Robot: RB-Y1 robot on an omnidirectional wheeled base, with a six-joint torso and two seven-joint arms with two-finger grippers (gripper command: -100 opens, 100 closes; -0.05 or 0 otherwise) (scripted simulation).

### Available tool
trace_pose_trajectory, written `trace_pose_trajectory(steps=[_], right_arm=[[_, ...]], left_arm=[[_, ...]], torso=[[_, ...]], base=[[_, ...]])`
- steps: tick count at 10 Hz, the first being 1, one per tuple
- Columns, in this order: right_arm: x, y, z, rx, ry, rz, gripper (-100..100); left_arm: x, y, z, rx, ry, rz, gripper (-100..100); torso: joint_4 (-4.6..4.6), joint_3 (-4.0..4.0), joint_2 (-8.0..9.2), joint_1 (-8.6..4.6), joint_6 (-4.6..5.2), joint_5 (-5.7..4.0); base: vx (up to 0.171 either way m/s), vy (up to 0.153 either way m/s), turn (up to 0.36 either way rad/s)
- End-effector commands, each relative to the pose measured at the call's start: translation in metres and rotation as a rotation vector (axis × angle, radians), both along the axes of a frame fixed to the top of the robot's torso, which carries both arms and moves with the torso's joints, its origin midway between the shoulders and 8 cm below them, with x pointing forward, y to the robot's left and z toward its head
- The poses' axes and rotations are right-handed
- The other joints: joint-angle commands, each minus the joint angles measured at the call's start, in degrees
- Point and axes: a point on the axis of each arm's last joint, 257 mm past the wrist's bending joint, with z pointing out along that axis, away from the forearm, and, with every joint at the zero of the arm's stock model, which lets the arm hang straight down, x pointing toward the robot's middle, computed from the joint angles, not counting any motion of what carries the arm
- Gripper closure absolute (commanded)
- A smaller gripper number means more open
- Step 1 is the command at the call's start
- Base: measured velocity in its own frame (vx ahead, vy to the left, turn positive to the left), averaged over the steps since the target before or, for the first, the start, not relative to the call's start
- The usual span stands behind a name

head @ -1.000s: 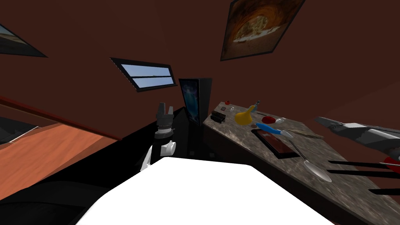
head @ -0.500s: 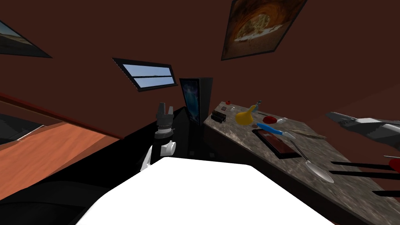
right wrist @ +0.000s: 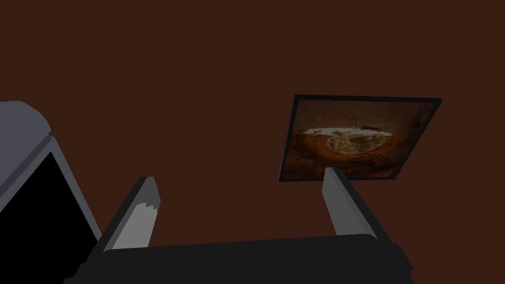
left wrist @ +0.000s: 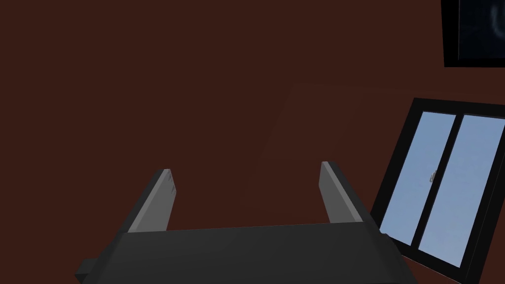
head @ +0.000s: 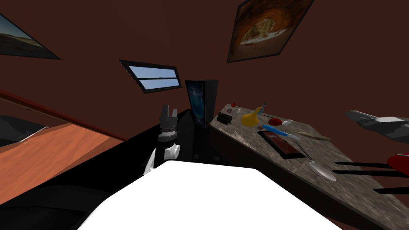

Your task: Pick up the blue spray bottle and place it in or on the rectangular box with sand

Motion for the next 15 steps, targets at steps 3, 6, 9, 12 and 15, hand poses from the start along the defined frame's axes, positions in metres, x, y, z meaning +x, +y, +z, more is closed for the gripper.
trace_pose_trajectory(steps=[3, 6, 9, 12, 15], right_arm=[[0.023, -0.008, 0.004, -0.006, -0.027, 0.04, -100], [0.026, -0.021, 0.014, -0.064, -0.04, 0.034, -100], [0.016, -0.054, 0.03, -0.107, -0.083, -0.041, -100], [0.042, -0.055, 0.031, -0.094, -0.09, 0.004, -100], [0.043, -0.073, 0.036, -0.138, -0.092, -0.025, -100]], left_arm=[[0.0, 0.0, 0.0, 0.0, 0.0, 0.0, 0], [0.0, 0.0, 0.0, 0.0, 0.0, 0.0, 0], [0.0, 0.0, 0.0, 0.0, 0.0, 0.0, 0], [0.0, 0.0, 0.0, 0.0, 0.0, 0.0, 0], [0.0, 0.0, 0.0, 0.0, 0.0, 0.0, 0]], torso=[[-0.01, -0.01, -0.02, 0.01, -0.01, 0.0], [0.07, 0.17, 0.28, 0.22, 0.02, 0.06], [0.0, -0.01, -0.02, 0.0, 0.01, 0.01], [0.0, 0.0, 0.0, 0.02, 0.0, 0.01], [0.08, 0.2, 0.32, 0.24, 0.03, 0.08]], base=[[-0.04, 0.027, 0.037], [-0.063, 0.047, 0.002], [0.009, -0.006, 0.003], [-0.035, 0.032, 0.031], [-0.074, 0.05, 0.009]])
